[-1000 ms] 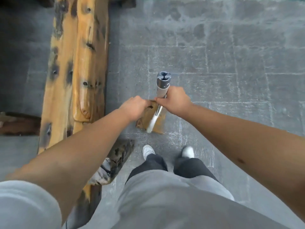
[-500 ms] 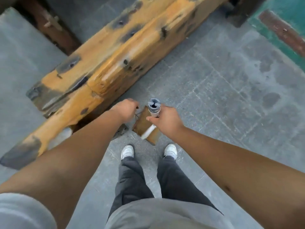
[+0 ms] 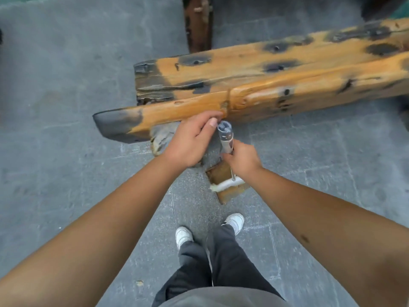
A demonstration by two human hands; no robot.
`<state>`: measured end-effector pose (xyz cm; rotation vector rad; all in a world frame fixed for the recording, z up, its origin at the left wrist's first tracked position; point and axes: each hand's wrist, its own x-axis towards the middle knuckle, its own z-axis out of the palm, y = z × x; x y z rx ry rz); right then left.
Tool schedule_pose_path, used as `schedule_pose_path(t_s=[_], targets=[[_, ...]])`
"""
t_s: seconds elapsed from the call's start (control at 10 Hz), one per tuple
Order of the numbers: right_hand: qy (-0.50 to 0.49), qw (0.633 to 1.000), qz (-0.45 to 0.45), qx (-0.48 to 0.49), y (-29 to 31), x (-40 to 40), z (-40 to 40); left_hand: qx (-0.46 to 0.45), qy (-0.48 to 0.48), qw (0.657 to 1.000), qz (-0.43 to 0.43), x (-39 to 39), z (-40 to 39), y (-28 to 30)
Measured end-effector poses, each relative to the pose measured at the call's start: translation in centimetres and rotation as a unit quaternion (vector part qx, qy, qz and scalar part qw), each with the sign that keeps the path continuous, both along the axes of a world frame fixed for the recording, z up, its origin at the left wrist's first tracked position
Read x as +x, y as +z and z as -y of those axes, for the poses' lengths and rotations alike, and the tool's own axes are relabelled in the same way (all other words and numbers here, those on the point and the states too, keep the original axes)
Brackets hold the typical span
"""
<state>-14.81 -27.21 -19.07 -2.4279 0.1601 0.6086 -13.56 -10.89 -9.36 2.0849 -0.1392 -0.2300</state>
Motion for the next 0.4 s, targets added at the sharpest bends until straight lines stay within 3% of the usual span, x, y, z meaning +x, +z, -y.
schedule_pose_path(t_s=[0.1, 0.2, 0.3, 0.4], targets=[[0.039, 0.998, -0.038, -0.008, 0.0, 1.6, -2.6, 0.108, -0.016, 0.993, 0.033, -0.4, -1.2, 1.2], [0.039, 0.996, -0.085, 0.012, -0.1, 2.6, -4.6, 0.242, -0.031, 0.97, 0.009, 0.3, -2.5, 0.4], [0.026, 0.996, -0.075, 0.03, 0.0, 2.6, -5.8, 0.306, -0.023, 0.951, -0.028, 1.0, -3.9, -0.1], [0.019, 0.998, -0.055, 0.017, 1.3, 1.9, -5.4, 0.338, -0.005, 0.941, 0.001, 0.9, -5.0, 0.4]])
